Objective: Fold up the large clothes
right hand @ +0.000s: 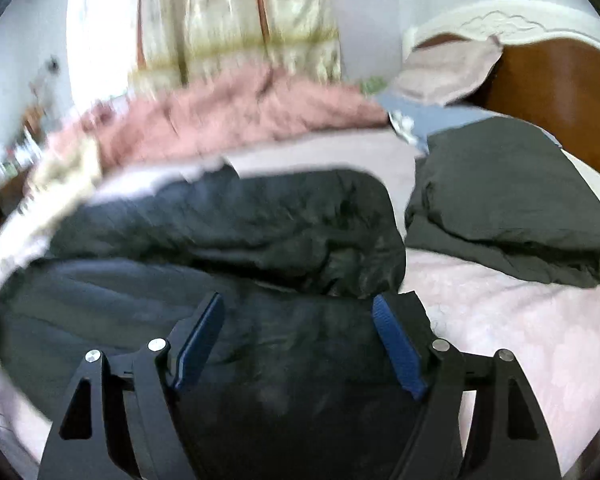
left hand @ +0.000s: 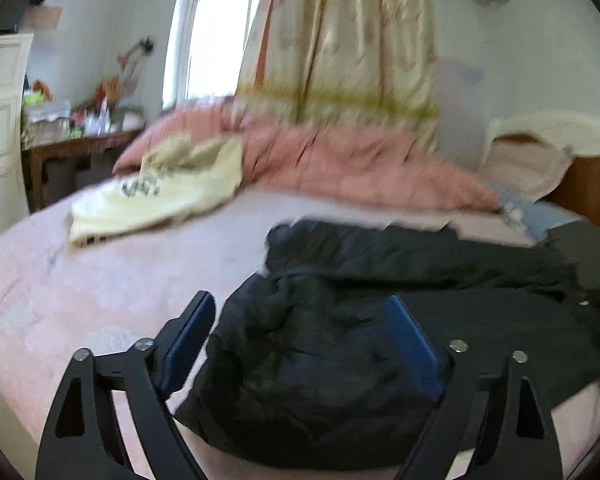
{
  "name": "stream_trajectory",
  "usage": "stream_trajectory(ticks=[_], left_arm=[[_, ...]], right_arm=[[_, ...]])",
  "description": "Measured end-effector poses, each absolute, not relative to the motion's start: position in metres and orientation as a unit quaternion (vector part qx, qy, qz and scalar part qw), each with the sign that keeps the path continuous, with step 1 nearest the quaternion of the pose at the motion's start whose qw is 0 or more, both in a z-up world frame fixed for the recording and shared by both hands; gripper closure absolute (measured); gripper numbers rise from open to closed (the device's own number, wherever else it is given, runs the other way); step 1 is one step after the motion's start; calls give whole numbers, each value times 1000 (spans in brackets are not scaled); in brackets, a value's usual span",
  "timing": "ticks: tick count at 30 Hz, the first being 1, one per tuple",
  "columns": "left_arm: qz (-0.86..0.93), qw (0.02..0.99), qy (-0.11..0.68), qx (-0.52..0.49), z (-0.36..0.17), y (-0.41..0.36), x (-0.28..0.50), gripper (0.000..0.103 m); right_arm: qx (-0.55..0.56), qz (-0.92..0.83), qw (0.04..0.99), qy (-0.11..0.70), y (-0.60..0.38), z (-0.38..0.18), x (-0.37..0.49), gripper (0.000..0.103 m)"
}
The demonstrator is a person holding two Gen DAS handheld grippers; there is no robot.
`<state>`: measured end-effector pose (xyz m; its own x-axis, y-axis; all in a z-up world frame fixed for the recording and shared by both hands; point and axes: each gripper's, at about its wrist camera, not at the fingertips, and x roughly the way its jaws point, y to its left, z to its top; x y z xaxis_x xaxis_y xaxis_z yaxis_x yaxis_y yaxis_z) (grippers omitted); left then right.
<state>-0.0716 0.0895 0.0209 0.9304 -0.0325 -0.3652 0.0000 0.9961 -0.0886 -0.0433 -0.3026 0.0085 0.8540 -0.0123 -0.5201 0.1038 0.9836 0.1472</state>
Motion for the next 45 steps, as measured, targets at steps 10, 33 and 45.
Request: stream_trajectory(ticks=[10,33,45], left_arm=[[-38,993,111,-5,29,45,-114,1],[-70,969,234,25,-5,25,-97,1],[-68,923,331,182,-50,-16,-83,9]], right_arm=[[23,1,983,182,-249,22,-107,12],[-45,17,979,198,-235,24,-121,0],[-291,-25,897,332,-189,-46,-78,0]])
